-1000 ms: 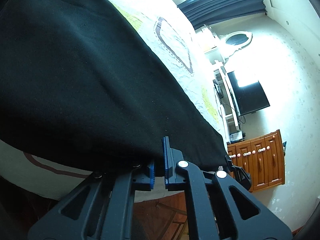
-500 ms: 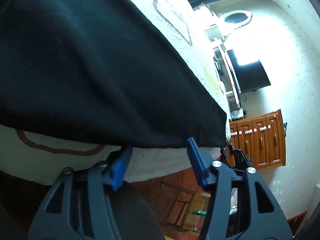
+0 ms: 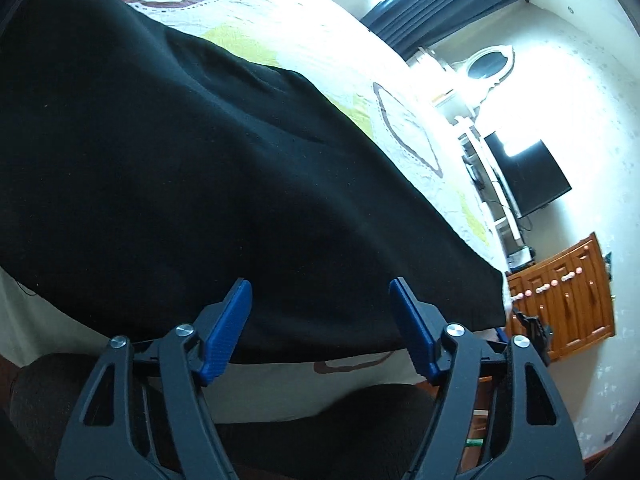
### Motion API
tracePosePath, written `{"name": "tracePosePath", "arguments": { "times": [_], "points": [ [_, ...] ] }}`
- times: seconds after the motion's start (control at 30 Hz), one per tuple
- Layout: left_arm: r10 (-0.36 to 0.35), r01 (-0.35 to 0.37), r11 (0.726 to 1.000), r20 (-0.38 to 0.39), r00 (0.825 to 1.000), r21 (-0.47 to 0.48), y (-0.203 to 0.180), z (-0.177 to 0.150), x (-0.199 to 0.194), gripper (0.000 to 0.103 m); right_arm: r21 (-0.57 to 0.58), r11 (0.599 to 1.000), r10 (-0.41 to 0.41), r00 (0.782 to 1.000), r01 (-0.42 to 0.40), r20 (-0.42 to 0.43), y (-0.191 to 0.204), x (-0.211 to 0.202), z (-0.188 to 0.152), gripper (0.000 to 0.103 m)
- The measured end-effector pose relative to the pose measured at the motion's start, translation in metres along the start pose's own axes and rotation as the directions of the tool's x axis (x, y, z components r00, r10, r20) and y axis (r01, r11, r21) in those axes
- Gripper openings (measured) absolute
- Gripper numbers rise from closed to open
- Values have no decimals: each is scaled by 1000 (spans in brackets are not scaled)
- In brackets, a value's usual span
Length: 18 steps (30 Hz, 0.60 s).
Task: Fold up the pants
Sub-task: 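Open both grippers and release the folded pants onto the bed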
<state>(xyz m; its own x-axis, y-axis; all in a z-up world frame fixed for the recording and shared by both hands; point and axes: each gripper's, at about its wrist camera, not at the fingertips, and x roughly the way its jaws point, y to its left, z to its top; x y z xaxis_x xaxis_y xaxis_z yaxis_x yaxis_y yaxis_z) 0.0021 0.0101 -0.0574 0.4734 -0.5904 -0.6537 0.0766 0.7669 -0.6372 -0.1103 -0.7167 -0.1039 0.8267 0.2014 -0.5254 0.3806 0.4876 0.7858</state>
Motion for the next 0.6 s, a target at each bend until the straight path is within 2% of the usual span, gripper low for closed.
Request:
{"name": "tracePosePath", "arguments": {
  "times": [0.07, 0.17, 0.2, 0.23, 0.3, 0.4, 0.47, 0.5, 0.53, 0.57, 0.6],
  "points": [
    [-19, 18, 999, -15, 1000, -27, 7, 1, -3, 56, -45, 998, -36, 999, 35, -16, 10, 6, 5, 70],
    [-58, 56, 995, -18, 998, -84, 13, 3, -4, 57, -113, 993, -25, 999, 27, 21, 33, 5, 26, 70],
    [-69, 67, 993, -17, 997, -102, 16, 2, -4, 60, -135, 990, -30, 999, 33, 25, 39, 6, 35, 73],
    [-82, 80, 990, -15, 996, -114, 15, 1, -4, 62, -151, 988, -32, 999, 33, 7, 43, 10, 43, 78],
    [-80, 78, 990, -19, 997, -114, 11, -1, -5, 64, -178, 981, -90, 995, 82, -36, 47, 23, 57, 78],
    [-50, 49, 995, -18, 999, -90, 2, -4, -11, 70, -212, 967, -175, 974, 142, -144, 41, 48, 67, 78],
    [-34, 33, 996, -12, 999, -87, 1, -3, -17, 75, -207, 970, -164, 969, 125, -183, 39, 53, 68, 80],
    [-28, 27, 996, -13, 1000, -91, 2, -2, -21, 77, -187, 978, -132, 966, 91, -220, 38, 56, 66, 80],
    [-25, 23, 995, -13, 1000, -97, 5, -1, -24, 77, -157, 987, -71, 958, 27, -279, 37, 60, 63, 80],
    [-22, 20, 994, -12, 1000, -106, 8, 1, -29, 77, -137, 990, -17, 938, -32, -346, 38, 66, 57, 80],
    [-17, 15, 993, -10, 1000, -113, 8, 4, -31, 78, -175, 984, -35, 924, -35, -380, 48, 71, 50, 80]
  ]
}}
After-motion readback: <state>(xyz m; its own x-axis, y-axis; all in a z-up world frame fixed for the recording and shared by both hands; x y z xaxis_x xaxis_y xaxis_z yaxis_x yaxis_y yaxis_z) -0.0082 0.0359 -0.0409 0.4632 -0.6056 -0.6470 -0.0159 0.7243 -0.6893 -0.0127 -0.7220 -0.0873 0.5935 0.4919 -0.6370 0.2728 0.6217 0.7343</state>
